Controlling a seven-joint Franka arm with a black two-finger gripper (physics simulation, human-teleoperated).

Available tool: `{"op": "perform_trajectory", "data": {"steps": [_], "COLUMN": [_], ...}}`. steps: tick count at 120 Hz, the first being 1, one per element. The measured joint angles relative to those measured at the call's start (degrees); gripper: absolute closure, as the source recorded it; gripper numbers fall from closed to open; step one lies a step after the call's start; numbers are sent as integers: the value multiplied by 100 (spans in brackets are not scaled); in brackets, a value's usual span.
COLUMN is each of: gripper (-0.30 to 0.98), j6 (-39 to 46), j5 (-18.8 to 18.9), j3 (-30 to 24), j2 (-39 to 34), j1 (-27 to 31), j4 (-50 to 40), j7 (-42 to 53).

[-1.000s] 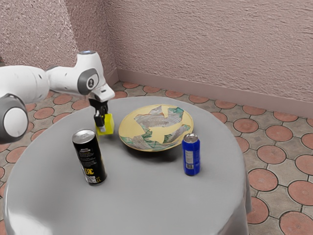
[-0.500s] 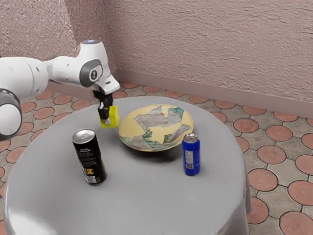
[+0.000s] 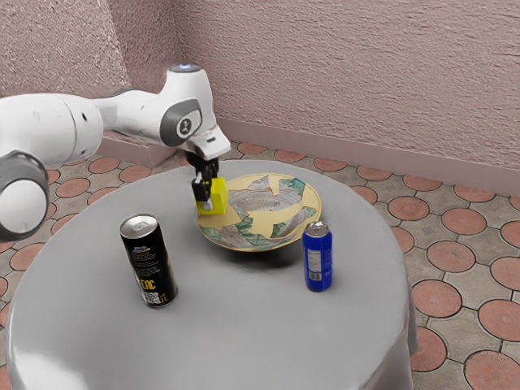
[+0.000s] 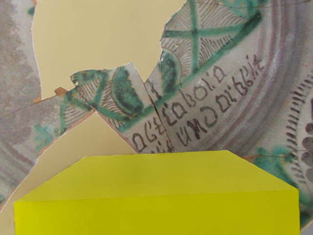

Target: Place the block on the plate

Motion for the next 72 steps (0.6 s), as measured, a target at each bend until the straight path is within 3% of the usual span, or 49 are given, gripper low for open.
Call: {"op": "perform_trajectory", "data": {"steps": [40, 72], "gripper": [32, 32], "j6": [-2, 11], "j5": [-29, -58], "j3": [205, 176], "j2": [58, 246], "j1": [-565, -635], "j4": [92, 317], "j7": [-169, -276]}}
